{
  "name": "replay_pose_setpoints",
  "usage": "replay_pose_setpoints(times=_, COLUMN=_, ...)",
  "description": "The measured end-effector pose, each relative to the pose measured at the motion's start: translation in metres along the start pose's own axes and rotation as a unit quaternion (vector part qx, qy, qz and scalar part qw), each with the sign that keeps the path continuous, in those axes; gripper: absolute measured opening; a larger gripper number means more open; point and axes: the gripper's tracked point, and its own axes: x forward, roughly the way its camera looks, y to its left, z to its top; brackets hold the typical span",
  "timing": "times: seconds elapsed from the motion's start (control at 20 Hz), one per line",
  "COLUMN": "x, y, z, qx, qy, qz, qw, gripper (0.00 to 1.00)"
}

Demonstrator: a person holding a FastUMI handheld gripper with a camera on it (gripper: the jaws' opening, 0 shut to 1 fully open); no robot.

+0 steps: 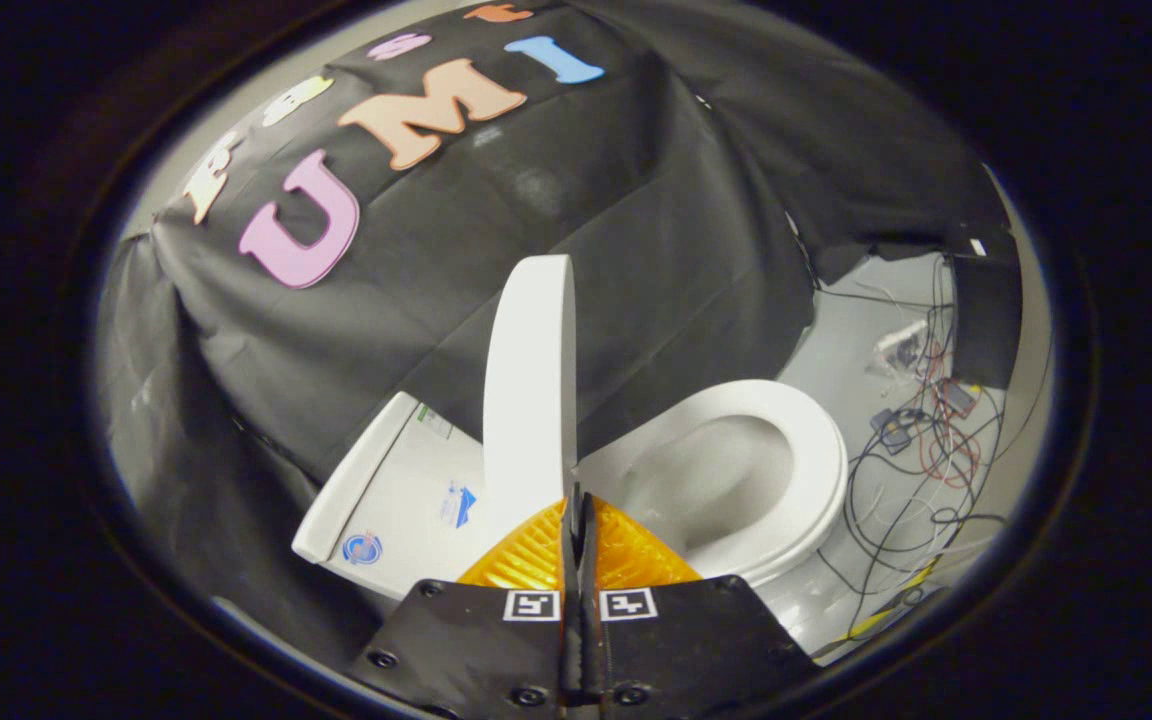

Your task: Open the toilet lid.

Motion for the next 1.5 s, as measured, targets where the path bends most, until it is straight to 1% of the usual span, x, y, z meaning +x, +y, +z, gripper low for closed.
replay_pose_setpoints(times=0.65, x=0.002, y=0.063, z=0.006, qx=-0.080, qy=0.008, qz=0.020, qw=0.997, gripper=0.00)
replay_pose_setpoints(times=0.8, x=0.003, y=0.079, z=0.002, qx=-0.089, qy=0.011, qz=0.025, qw=0.996, gripper=0.01)
replay_pose_setpoints(times=1.05, x=0.007, y=0.115, z=-0.004, qx=-0.138, qy=0.020, qz=0.045, qw=0.989, gripper=0.01)
replay_pose_setpoints(times=1.5, x=0.016, y=0.162, z=-0.019, qx=-0.159, qy=0.033, qz=0.075, qw=0.984, gripper=0.01)
